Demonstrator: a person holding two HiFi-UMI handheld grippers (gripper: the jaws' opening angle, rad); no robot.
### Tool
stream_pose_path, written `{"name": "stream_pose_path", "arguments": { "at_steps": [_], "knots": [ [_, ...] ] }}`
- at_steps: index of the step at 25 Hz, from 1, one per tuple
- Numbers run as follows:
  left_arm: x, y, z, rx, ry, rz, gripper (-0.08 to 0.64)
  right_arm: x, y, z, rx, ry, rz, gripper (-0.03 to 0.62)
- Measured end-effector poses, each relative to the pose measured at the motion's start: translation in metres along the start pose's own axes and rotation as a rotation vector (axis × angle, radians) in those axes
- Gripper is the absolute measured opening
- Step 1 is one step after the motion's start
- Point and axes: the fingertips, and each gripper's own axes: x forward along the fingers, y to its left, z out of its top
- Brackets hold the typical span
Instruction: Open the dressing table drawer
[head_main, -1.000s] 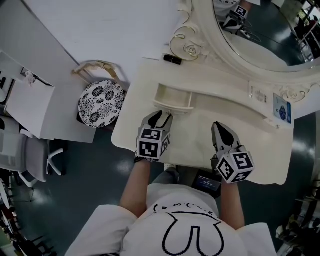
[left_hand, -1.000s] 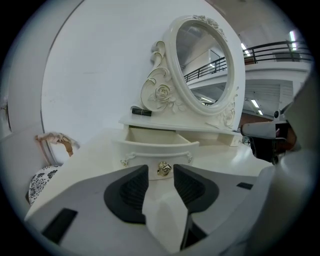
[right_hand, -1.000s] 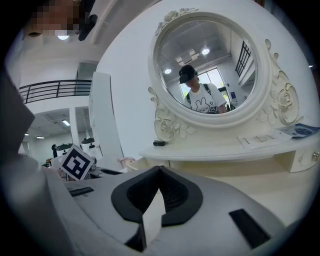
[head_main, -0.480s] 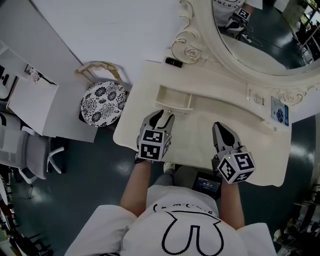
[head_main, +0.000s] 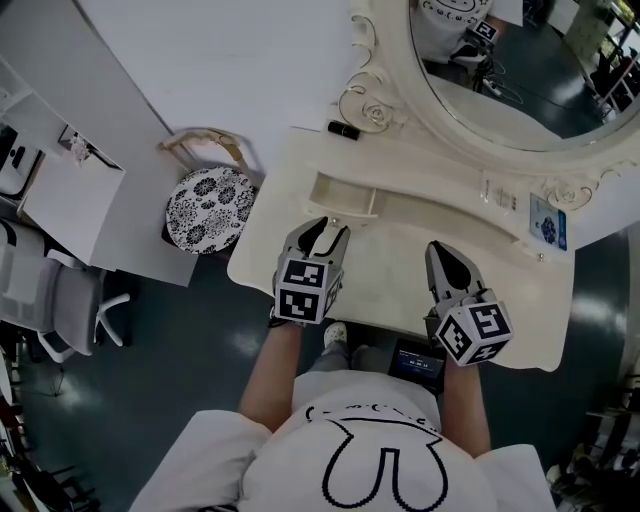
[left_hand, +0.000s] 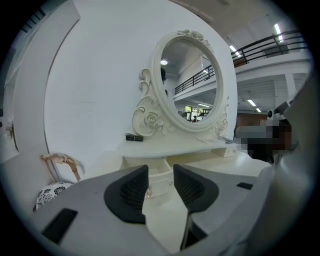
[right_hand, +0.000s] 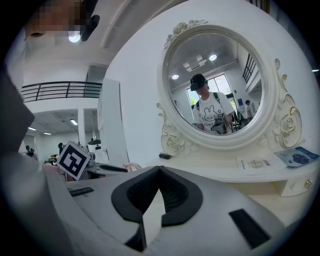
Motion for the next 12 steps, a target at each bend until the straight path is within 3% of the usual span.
{"name": "stream_pose_path", "arguments": {
  "at_steps": [12],
  "knots": [
    [-0.032, -0.026, 0.05, 0.034, -0.105, -0.008, 0.174, -0.023, 0.011, 0.04, -0.06, -0.046, 0.036, 0.017]
  ]
}}
